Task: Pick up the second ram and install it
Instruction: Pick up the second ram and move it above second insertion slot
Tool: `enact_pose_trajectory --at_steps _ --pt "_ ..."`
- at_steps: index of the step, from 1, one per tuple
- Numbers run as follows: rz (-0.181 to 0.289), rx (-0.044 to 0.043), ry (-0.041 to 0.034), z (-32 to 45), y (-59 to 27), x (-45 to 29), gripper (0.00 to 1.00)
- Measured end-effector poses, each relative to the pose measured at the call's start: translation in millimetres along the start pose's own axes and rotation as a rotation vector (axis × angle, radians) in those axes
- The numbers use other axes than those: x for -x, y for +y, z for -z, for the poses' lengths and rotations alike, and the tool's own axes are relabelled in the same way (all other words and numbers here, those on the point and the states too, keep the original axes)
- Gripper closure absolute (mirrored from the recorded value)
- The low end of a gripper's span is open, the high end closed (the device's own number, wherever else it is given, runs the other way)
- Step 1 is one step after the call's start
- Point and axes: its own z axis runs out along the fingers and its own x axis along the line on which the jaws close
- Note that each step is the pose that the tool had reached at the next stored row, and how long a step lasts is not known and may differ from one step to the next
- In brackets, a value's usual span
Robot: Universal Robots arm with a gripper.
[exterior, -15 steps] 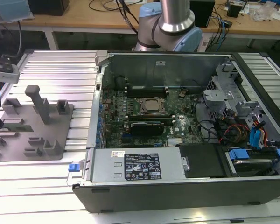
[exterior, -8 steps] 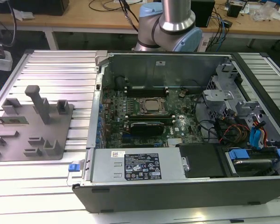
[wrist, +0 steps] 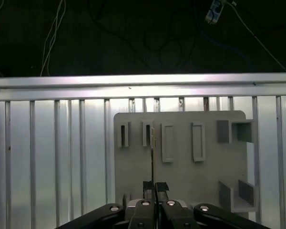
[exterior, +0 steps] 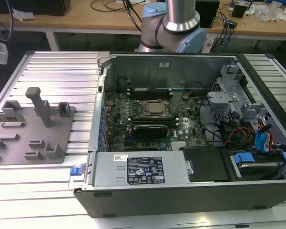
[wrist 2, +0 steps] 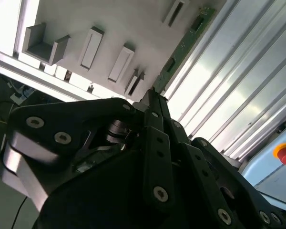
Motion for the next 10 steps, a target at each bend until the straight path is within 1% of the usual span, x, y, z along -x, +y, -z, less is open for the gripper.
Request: enact_pose_trajectory --at_steps 2,3,8,10 --pt "0.000 0.0000 -0.0002 7.4 0.3 0.0 0.91" --pt "0.000 0.0000 -0.0002 10.0 0.4 0.0 0.91" --pt "0.000 0.0000 -0.0003 17.8 0.7 0.0 0.91" --pt "0.000 0.0000 -0.0002 23.9 0.9 0.0 0.91"
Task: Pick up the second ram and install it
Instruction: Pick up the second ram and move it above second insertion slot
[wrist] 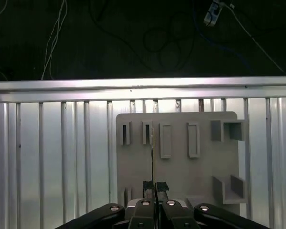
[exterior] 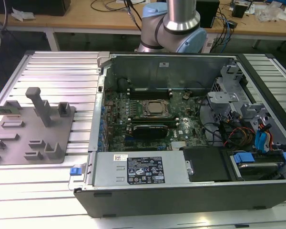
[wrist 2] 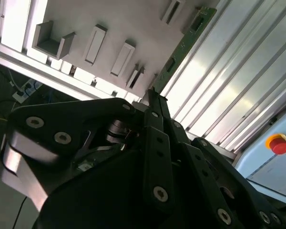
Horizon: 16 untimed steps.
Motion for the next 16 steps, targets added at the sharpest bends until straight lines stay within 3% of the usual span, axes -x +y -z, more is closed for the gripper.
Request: enact_pose_trajectory --at_steps 16 --pt "0.000 0.0000 -0.0001 37.9 1.4 0.0 0.91"
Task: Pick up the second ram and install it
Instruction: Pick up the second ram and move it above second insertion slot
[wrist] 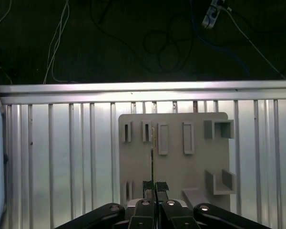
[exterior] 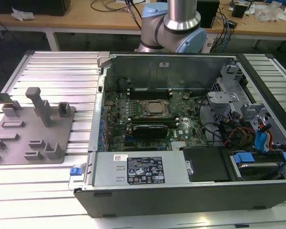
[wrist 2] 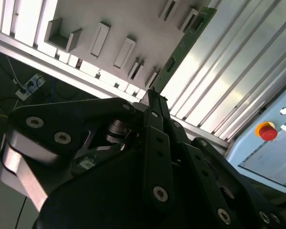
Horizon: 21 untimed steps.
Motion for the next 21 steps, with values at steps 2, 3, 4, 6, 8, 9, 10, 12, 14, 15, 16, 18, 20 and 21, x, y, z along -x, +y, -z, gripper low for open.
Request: enact_pose_trajectory --at_steps 2,3,4,6,8,9,10,12,14,15,16,18,20,21 --pt "0.000 0.0000 0.0000 4.0 0.1 0.0 0.91" --pt "0.000 0.0000 0.0000 7.6 0.3 0.0 0.91" --pt "0.000 0.0000 -0.0002 10.4 0.3 0.0 0.91" --pt "0.000 0.0000 -0.0003 13.6 0.5 0.0 0.91" --pt "0.000 -0.0001 -0.0004 19.3 0.7 0.0 0.91" --pt "0.000 0.0000 -0.0004 22.0 0.8 0.0 0.91" --pt "0.000 0.0000 -0.0004 23.8 0.9 0.0 0.91" --pt "0.000 -0.0001 -0.0004 30.0 1.1 0.0 0.91" --pt "0.000 -0.0001 -0.0005 35.1 1.3 0.0 0.91" --pt "0.000 0.0000 -0.0005 36.9 1.4 0.0 0.91" --pt "0.000 -0.0001 -0.0006 39.8 1.5 -0.1 0.91" --pt "0.000 -0.0001 -0.0006 46.5 1.7 -0.1 0.91" --pt "0.000 -0.0001 -0.0008 50.0 1.8 -0.1 0.91" --pt "0.000 -0.0001 -0.0007 50.2 1.8 -0.1 0.91"
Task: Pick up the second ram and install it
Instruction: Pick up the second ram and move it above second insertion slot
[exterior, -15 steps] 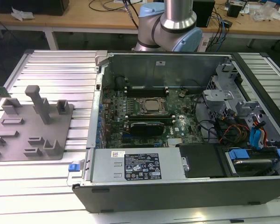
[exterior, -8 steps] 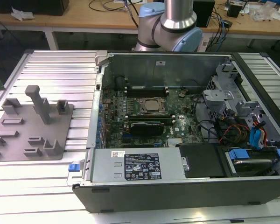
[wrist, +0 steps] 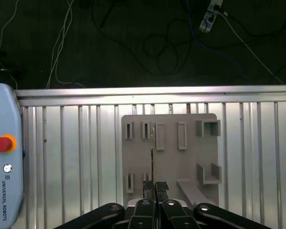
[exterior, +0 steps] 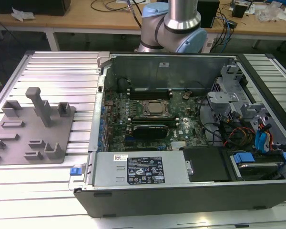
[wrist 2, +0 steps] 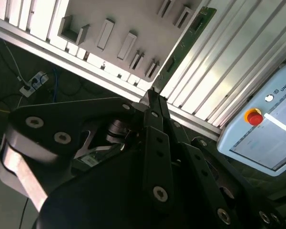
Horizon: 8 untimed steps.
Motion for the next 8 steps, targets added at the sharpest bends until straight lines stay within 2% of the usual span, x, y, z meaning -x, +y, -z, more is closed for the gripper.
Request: enact_pose_trajectory --at_steps 3,6,8 --pt "0.000 0.0002 0.0001 0.2 -1.6 0.0 0.91" --pt "0.000 0.0002 0.0001 0.5 -8.3 0.2 0.91" --pt "0.000 0.0002 0.0000 0.7 -17.6 0.4 0.91"
